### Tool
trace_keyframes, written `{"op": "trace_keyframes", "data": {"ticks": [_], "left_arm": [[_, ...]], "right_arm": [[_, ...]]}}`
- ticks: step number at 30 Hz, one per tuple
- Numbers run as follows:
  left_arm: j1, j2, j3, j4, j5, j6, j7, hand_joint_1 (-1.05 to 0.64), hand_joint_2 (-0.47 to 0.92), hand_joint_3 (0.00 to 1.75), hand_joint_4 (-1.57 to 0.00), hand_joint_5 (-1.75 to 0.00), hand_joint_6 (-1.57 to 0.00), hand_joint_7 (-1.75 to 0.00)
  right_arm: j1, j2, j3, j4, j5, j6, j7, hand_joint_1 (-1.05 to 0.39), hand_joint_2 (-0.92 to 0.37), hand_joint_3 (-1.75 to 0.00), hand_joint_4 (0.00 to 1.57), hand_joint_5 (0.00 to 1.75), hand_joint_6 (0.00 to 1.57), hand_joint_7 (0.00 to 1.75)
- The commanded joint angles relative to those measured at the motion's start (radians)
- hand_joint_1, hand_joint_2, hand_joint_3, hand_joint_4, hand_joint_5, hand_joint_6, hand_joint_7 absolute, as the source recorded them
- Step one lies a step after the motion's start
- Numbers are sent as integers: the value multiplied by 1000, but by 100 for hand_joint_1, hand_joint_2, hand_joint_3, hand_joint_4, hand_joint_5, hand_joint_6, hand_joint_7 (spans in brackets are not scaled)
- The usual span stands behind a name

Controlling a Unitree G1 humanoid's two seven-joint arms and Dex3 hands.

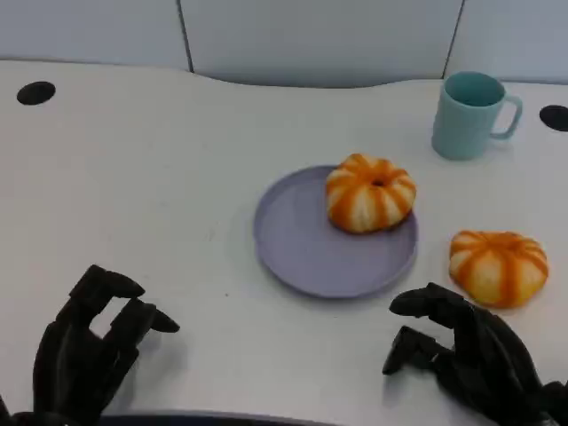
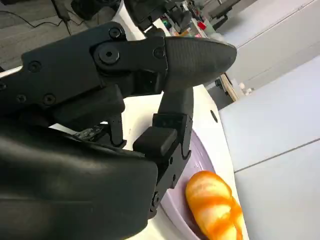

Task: Grasp the bread from the table and place it into the plate.

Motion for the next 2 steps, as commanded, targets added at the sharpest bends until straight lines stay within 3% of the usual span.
{"op": "trace_keyframes", "data": {"ticks": [1,2], "left_arm": [[-7,14,7,17,-1,-7,-20,-51,92,3,-39,-175,-30,-174],[-6,15,7,17,2,-6,-18,-51,92,3,-39,-175,-30,-173]], "right_arm": [[12,-18,0,7,-10,-12,7,-51,-92,-45,69,140,72,92],[11,-18,0,9,-10,-13,9,-51,-92,-46,68,141,72,93]]}}
